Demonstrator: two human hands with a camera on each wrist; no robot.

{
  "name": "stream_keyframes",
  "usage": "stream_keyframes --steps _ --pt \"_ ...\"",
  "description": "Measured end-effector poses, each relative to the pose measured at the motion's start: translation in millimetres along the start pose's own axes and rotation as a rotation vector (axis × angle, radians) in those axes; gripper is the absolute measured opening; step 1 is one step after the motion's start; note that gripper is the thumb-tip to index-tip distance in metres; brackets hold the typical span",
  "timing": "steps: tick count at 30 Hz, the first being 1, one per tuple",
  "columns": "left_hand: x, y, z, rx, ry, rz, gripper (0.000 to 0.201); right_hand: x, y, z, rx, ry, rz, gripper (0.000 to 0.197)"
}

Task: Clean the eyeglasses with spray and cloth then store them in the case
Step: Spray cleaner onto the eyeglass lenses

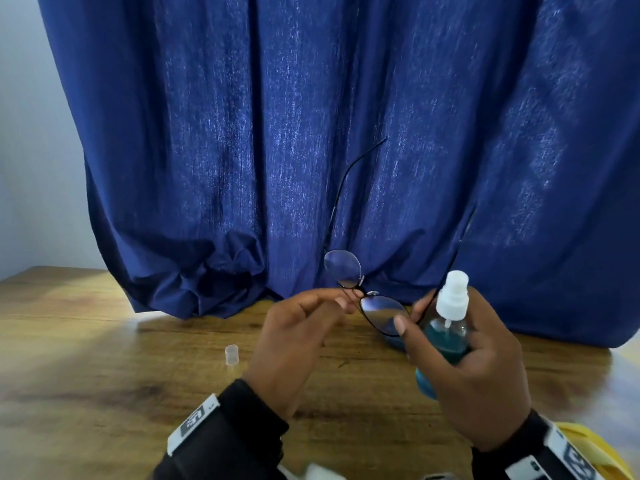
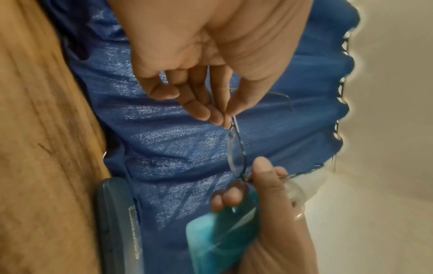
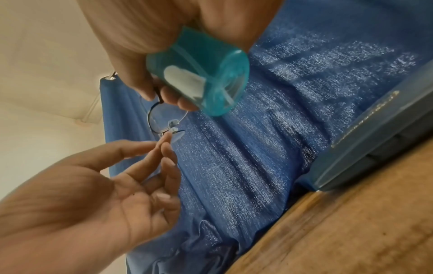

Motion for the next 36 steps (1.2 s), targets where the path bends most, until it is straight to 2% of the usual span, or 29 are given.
stream_keyframes --steps 2,5,7,9,11,14,18,22,31,36 --pt "0 5 -11 -0.094 -0.098 -0.030 0.022 1 0 1 -0.006 -0.026 -0.017 0.020" --pt "-1 7 -21 -0.137 -0.111 -0.021 0.026 8 1 -1 -0.008 -0.004 -0.082 0.023" --pt "-7 11 -29 -0.180 -0.140 0.008 0.028 17 2 -1 0.030 0.146 -0.111 0.040" --pt "-17 16 -32 -0.207 -0.176 0.044 0.016 17 4 4 0.063 0.353 -0.059 0.059" --pt "-27 20 -31 -0.192 -0.177 0.067 0.012 7 9 7 0.064 0.403 -0.020 0.057" --pt "-28 20 -20 -0.121 -0.017 0.047 0.015 0 13 11 0.071 0.242 -0.094 0.050" --pt "-6 9 -7 0.019 0.287 -0.012 0.021 14 9 4 -0.010 0.050 -0.290 0.049" --pt "7 4 -11 0.013 0.325 -0.051 0.022 29 2 4 -0.003 0.033 -0.399 0.045" --pt "15 -2 -3 0.049 0.345 -0.073 0.021 33 -2 16 0.024 -0.044 -0.439 0.040" --pt "11 -2 -5 0.018 0.318 -0.060 0.022 23 4 7 -0.045 -0.116 -0.347 0.048"
Point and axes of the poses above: each hand's wrist, its own y-axis towards the middle knuckle, its own x-axis out of the palm, z = x × y, the point moved 10 cm from there along y, towards the middle knuckle, and after that the axes turned 14 degrees about -x, right-handed, at the moved point
